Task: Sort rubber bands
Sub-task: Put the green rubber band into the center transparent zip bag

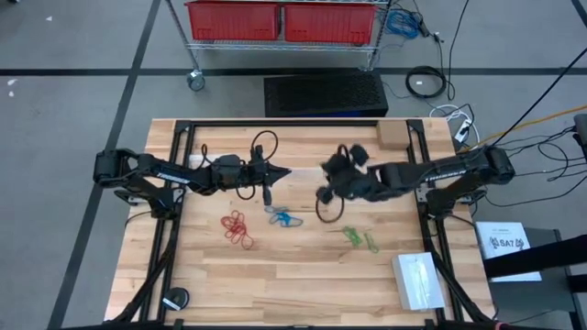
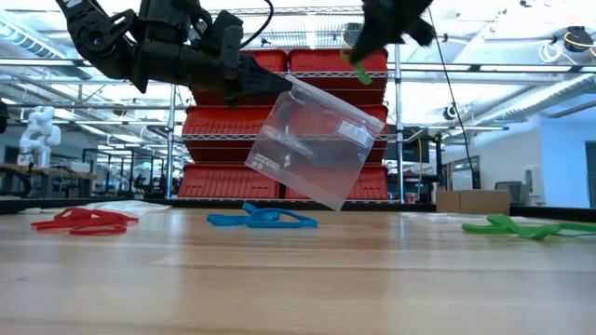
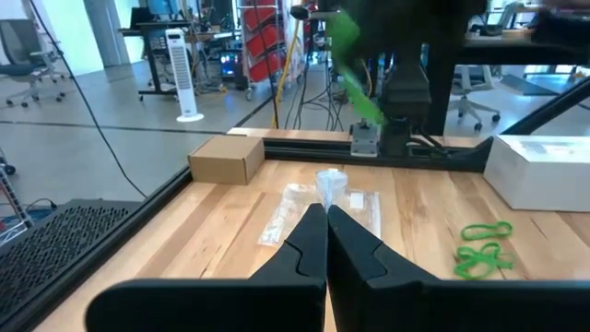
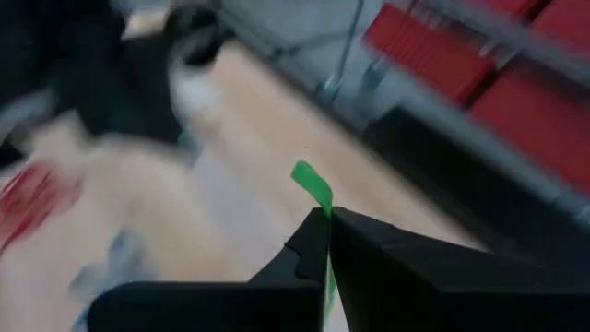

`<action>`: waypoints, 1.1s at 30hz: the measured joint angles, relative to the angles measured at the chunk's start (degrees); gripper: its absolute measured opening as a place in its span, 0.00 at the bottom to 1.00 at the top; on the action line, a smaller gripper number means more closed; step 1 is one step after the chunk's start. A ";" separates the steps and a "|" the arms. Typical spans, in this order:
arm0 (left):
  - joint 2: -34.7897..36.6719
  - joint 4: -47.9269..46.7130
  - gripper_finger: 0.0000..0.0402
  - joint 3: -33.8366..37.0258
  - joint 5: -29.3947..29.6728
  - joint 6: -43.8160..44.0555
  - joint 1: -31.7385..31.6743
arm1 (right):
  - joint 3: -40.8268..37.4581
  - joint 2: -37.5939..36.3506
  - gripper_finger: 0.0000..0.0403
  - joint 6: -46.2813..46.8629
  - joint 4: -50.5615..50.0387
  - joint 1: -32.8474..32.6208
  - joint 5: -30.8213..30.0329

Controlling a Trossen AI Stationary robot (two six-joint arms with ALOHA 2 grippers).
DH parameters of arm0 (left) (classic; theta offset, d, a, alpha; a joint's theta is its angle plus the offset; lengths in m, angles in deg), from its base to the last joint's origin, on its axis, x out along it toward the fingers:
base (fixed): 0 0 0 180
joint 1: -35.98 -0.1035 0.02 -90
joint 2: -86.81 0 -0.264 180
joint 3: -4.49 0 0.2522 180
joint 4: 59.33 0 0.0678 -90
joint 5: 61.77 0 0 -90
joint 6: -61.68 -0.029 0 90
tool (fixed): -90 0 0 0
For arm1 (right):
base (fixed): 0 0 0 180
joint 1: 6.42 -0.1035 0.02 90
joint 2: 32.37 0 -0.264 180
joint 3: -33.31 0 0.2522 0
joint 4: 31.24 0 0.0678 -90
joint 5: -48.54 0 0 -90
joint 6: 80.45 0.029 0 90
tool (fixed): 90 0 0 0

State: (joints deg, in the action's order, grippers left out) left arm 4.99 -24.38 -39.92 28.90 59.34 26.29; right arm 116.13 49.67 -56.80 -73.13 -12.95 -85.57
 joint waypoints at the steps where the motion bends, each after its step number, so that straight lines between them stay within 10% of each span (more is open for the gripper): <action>1: 0.00 0.02 0.00 0.00 0.00 0.04 0.01 | -0.05 0.00 0.00 -2.01 2.42 0.78 -0.50; 33: -0.02 3.77 0.00 -0.02 1.42 3.66 -0.10 | -0.22 7.32 0.00 -12.76 12.85 1.12 5.46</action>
State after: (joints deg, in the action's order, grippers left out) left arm 4.97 -20.61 -39.94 30.32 63.01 26.20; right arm 115.91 56.99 -69.55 -60.28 -11.83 -80.11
